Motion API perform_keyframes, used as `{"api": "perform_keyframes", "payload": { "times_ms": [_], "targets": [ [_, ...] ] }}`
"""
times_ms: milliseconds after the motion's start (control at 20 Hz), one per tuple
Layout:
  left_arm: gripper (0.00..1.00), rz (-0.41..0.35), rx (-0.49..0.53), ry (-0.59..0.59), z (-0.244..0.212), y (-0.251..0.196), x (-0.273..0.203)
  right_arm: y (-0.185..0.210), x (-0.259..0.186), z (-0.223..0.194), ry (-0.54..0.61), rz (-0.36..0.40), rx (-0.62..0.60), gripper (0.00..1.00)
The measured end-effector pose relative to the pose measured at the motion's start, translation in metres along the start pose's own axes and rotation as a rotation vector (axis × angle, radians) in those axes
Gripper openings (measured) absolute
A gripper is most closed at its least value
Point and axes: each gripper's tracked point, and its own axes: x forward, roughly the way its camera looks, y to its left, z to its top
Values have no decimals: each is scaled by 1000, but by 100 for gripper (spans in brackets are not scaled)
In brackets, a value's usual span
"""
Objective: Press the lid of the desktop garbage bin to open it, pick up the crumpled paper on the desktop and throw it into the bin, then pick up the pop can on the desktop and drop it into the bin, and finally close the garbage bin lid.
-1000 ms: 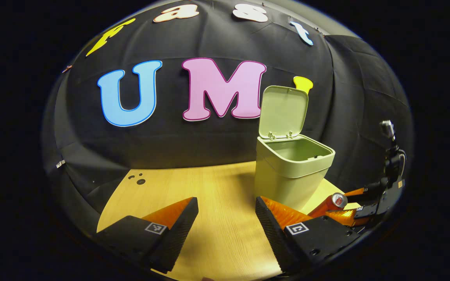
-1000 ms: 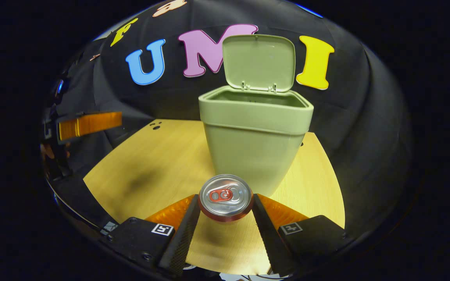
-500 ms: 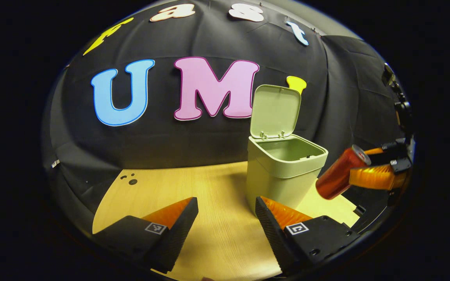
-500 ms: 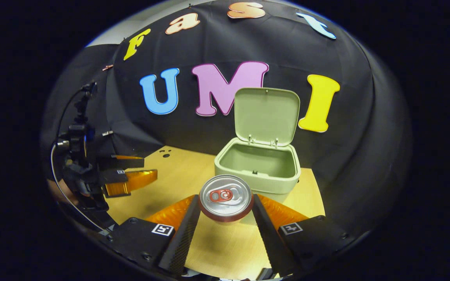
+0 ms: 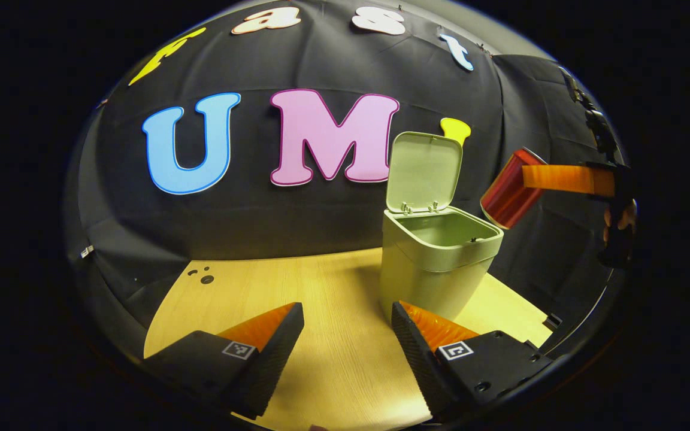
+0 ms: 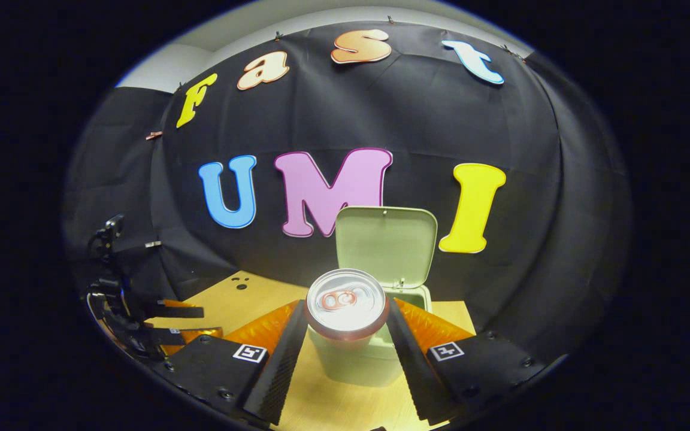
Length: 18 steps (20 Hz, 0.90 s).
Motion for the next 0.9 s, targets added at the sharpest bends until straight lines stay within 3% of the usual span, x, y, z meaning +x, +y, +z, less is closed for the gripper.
{"api": "perform_keyframes", "payload": {
  "times_ms": [450, 750, 900],
  "targets": [
    [95, 36, -14, -5, 1, 12, -6, -30, 69, -28, 50, -40, 12, 83],
    [95, 65, -18, 3, -1, 22, -7, -5, 92, -61, 139, 35, 58, 83],
    [95, 78, -25, 10, -4, 26, -8, -9, 99, -71, 164, 6, 10, 83]
  ]
}}
